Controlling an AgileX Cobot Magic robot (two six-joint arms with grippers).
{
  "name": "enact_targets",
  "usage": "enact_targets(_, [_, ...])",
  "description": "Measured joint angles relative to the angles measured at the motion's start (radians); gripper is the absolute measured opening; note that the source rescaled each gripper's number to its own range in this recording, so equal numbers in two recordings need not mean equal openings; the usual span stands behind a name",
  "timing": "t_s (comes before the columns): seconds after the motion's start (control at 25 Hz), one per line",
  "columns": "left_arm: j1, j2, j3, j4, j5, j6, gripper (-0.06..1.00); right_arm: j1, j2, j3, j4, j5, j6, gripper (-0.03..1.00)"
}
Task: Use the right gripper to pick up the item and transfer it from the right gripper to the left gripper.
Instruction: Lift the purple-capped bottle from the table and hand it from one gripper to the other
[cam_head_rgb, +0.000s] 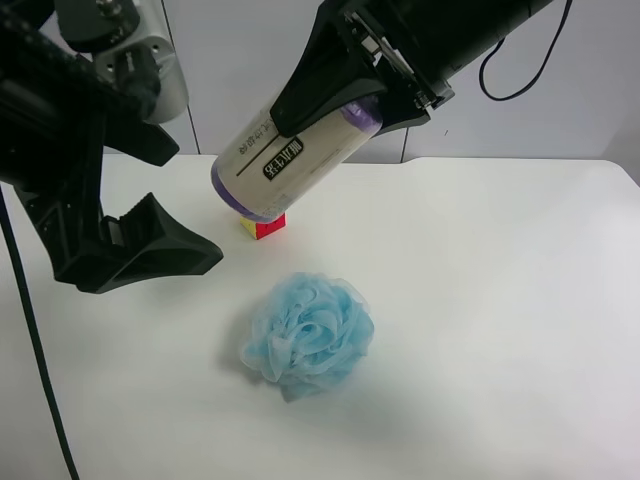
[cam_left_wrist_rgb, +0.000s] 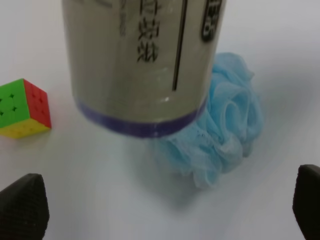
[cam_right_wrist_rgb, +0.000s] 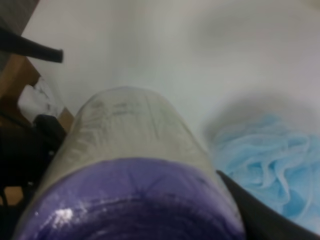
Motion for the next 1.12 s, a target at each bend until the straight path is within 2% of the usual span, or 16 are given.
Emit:
enact_targets(0.28, [0.0, 0.044, -0.03, -0.056, -0.036, 0.04, 1.0, 0.0, 0.0, 0.0, 0.052, -0.001, -0.027, 0.0])
enact_targets(0.56, [0.0, 0.058, -0.031, -0.116, -0.105, 0.077, 1.0, 0.001, 0.0, 0.0, 0.056, -0.001, -0.028, 0.0])
enact_targets(1.12, [0.0, 0.127, -0.068, -0.127, -0.153, 0.084, 1.0, 0.001, 0.0, 0.0, 0.112, -0.001, -0.029, 0.0])
